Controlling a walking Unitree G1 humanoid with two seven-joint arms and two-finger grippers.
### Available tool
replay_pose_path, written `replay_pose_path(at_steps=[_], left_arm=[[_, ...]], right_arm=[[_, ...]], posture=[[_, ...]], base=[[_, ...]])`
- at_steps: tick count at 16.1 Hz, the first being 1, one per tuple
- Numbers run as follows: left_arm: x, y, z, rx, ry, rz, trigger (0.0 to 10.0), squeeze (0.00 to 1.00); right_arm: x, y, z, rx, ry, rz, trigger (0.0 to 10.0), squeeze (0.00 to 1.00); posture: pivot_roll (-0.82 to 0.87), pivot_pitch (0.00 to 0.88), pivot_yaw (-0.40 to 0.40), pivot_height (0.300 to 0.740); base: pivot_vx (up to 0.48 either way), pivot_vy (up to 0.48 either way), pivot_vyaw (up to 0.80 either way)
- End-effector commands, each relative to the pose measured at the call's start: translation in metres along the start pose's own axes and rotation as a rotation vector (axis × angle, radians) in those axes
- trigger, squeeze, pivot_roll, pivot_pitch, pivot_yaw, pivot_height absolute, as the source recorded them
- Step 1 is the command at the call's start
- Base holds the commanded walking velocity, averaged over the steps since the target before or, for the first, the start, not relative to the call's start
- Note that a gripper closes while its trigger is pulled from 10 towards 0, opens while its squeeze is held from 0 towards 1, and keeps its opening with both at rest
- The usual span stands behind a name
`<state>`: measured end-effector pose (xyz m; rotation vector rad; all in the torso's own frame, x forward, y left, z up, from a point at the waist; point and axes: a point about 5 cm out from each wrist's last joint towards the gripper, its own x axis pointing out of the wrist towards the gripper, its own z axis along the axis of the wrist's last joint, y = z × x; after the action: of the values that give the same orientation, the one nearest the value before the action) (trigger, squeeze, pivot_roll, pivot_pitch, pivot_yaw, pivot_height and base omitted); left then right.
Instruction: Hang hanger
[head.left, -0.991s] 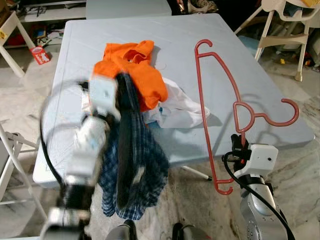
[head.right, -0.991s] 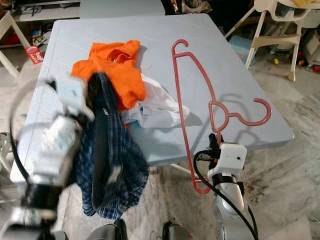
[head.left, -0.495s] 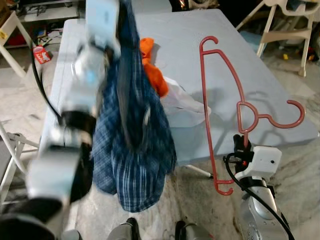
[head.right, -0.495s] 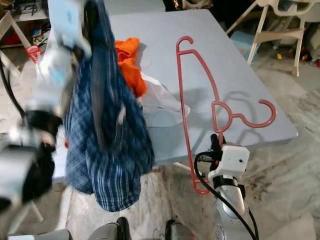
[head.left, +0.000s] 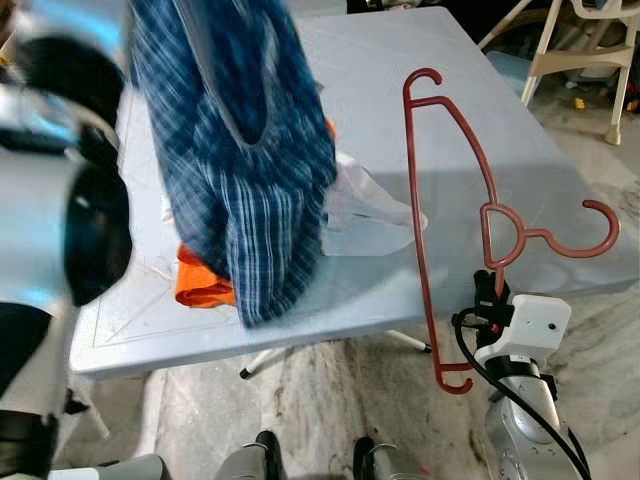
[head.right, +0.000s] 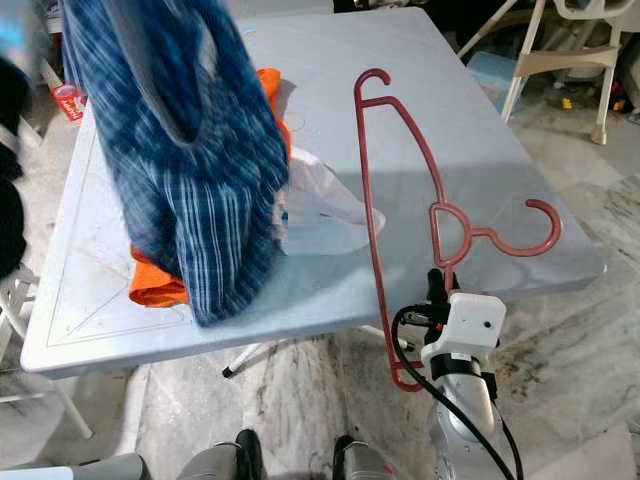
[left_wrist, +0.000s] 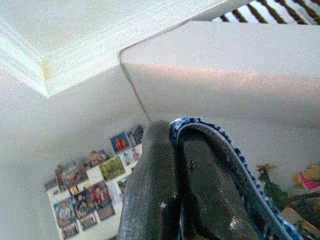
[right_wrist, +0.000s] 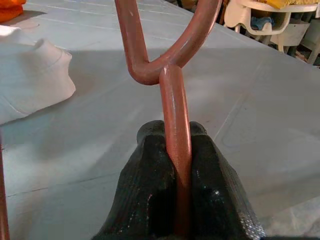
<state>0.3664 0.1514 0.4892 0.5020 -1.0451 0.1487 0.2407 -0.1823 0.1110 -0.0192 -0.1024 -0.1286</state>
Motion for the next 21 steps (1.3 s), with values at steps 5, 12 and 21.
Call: replay_pose_path(at_steps=[5,12,21], left_arm=[[-0.088,-0.042,-0.092,-0.098,0.346,-0.142,10.0,0.0],[-0.238,-0.087,-0.158,-0.375,0.8,-0.308,10.0,1.0],[-0.222,-0.055,-0.151,-0.532,0.726,-0.202,10.0,1.0]], right_arm=[[-0.005,0.001,-0.005,-0.008,0.036,-0.001,10.0,0.0],[0.001,0.002,-0.005,-0.027,0.052,0.054,10.0,0.0],[0.006,0.013,-0.01,-0.016,0.064,0.092,10.0,0.0]], posture=[[-0.2,0.208,0.036,0.74],[-0.18,0.209,-0.006,0.74],[-0.11,0.205,0.003,0.74]], base=[[0.0,0.0,0.0],[0.0,0.0,0.0],[0.0,0.0,0.0]])
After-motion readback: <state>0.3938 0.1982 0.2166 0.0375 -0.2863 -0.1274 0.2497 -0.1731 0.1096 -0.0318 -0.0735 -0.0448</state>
